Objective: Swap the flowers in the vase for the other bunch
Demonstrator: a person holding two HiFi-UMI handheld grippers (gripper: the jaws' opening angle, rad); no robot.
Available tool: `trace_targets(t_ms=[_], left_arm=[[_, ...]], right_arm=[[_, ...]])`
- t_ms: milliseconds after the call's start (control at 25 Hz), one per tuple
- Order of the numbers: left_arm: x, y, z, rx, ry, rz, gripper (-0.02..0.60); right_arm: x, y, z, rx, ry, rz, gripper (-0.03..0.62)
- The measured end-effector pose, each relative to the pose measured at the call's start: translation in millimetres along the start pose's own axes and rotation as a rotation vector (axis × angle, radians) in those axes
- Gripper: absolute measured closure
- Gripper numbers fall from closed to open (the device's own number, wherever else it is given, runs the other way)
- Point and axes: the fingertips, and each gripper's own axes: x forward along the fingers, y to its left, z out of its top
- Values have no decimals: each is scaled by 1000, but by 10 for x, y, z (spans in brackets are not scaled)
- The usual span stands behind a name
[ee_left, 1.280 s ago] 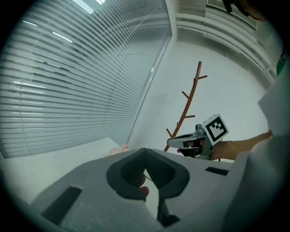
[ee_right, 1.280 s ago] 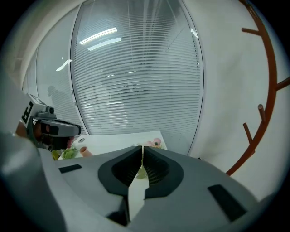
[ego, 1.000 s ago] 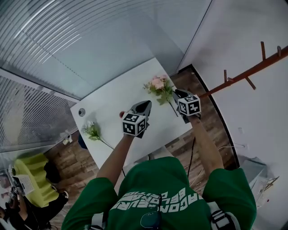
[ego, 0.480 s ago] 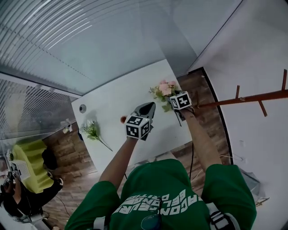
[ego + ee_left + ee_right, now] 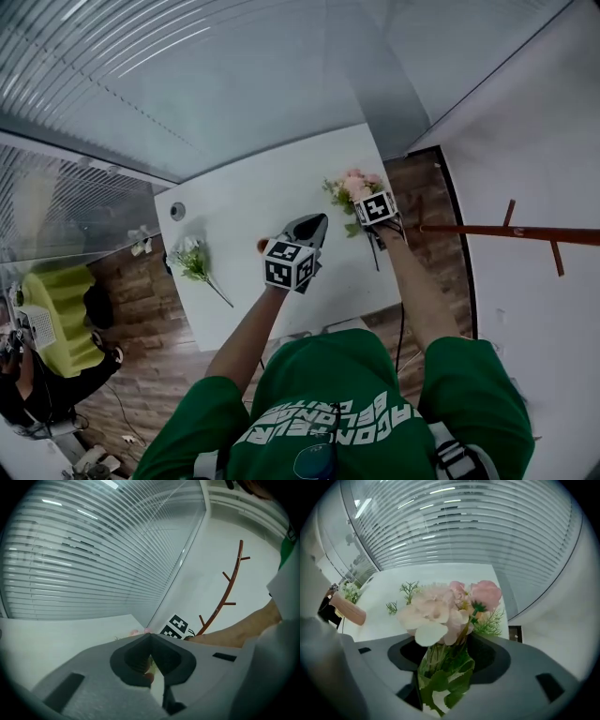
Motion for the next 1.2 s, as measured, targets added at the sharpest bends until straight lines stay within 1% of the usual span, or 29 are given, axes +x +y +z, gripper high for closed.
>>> trace_targets(t_ms=[80,160,280,440,520,640,760,880,1040,1200], left_arm=[[6,35,-10,-10,-4,6,580],[15,30,-5,-13,-9,7,580],[34,12,27,-16,-13,6,580],[49,-12,70,-17,-14,5,580],[46,-16,81,-21,-17,9,580],[14,-35,106,-23,-27,11,580],[-58,-109,156,-8,-30,10,580],[-151,-83,186,-9,-40,23,580],[-291,11,206,0,-49,25,580],[-414,69,252,0,-66,31,580]], right_arm=[[8,8,31,-64,-2,-34,335],[-6,14,40,-90,-9,-51,340],[-25,6,42,-70,-21,-48,350],[-13,0,18,-32,-25,-22,355],[-1,8,7,-37,-30,-18,362],[-32,-5,38,-84,-46,-42,403],[-138,-23,23,-73,-64,-55,458],[-179,-15,27,-70,-88,-57,477],[-285,10,172,-59,-161,-88,490],[-466,74,278,-29,-221,-97,493]])
